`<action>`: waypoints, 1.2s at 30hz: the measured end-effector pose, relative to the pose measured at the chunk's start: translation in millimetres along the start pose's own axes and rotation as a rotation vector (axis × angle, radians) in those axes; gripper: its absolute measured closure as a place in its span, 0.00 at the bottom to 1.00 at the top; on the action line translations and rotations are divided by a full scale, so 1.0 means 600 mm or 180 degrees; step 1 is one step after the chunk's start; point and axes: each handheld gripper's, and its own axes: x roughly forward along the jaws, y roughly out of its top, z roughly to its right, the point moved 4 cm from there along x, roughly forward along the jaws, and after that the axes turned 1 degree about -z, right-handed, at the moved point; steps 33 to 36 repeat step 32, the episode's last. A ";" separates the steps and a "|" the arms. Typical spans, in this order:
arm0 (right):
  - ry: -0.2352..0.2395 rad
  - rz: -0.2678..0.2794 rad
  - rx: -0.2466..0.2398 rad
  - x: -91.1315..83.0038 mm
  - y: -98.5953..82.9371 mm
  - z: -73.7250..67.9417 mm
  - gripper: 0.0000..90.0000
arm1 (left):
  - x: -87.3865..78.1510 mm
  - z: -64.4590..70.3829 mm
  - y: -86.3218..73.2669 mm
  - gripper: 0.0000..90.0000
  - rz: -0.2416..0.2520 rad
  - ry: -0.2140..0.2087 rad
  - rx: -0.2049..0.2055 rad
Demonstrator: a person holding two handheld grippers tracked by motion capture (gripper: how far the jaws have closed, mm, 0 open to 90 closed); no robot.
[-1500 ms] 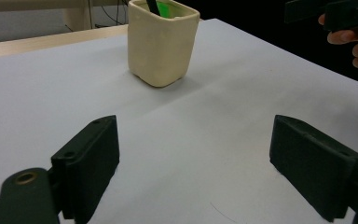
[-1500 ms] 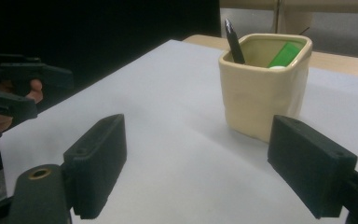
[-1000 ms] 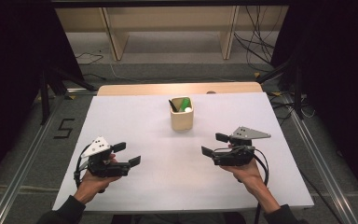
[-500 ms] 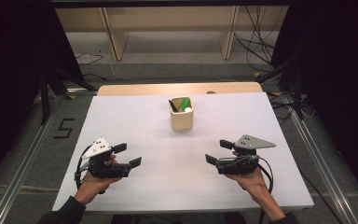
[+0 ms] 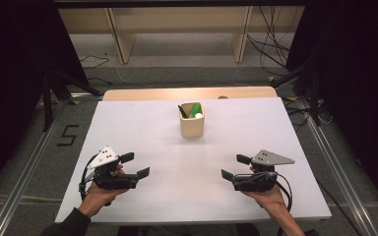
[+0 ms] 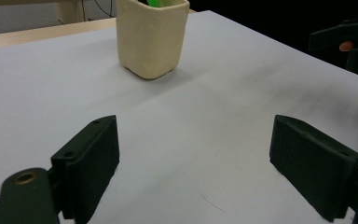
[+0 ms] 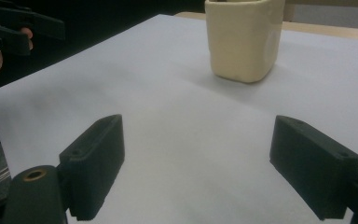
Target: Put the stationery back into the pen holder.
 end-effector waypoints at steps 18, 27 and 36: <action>-0.0033 0.0052 0.0040 -0.003 -0.004 0.008 0.21 | -0.001 0.003 -0.002 0.17 -0.0005 0.0005 0.0013; -0.0027 0.0054 0.0039 -0.003 -0.004 0.007 0.21 | 0.000 0.002 -0.002 0.17 -0.0006 0.0012 0.0018; -0.0032 0.0054 0.0039 -0.002 -0.004 0.008 0.21 | 0.000 0.002 -0.002 0.17 -0.0003 0.0016 0.0012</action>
